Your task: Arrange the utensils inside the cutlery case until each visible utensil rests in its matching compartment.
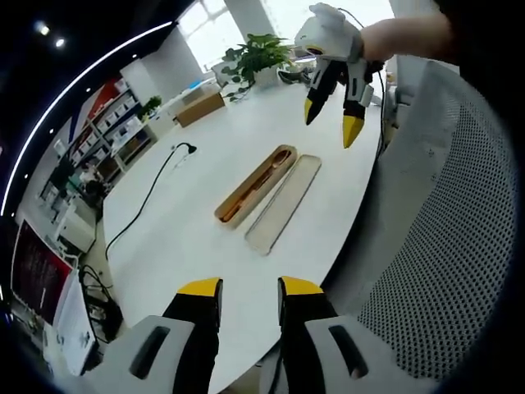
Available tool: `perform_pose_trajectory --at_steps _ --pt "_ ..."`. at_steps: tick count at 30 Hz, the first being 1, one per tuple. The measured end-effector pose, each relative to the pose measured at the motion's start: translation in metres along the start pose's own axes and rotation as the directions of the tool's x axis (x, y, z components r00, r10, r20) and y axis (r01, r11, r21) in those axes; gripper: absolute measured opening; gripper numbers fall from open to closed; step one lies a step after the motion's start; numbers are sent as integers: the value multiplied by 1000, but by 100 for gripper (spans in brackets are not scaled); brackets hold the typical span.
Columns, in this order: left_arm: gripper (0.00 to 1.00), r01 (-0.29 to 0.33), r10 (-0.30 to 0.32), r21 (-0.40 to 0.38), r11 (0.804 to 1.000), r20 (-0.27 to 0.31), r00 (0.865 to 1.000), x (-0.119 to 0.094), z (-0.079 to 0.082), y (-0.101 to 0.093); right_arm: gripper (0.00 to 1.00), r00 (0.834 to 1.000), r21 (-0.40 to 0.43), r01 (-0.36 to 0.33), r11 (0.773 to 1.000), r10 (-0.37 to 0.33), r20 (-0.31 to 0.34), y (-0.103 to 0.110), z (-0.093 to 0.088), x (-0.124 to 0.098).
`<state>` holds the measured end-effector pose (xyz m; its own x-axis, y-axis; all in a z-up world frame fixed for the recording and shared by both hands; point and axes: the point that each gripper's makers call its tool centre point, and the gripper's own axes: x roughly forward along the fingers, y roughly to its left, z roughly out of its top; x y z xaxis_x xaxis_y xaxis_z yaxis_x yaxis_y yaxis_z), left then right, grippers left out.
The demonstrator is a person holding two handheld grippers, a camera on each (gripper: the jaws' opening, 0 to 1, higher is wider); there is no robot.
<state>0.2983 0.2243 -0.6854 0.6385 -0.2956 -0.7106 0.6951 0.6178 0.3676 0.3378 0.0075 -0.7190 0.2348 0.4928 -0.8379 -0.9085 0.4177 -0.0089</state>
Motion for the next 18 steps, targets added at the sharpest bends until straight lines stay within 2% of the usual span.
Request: perform_pose_trajectory --at_steps 6,10,18 --pt "27 2 -2 0 1000 0 1000 0 0 0 52 1000 3 3 1000 -3 25 20 10 -8" --pt "27 0 0 -2 1000 0 1000 0 0 0 52 998 12 21 1000 -22 65 28 18 -12" --pt "27 3 -3 -1 1000 -2 1000 0 0 -1 51 995 10 47 999 -47 90 35 20 -12"
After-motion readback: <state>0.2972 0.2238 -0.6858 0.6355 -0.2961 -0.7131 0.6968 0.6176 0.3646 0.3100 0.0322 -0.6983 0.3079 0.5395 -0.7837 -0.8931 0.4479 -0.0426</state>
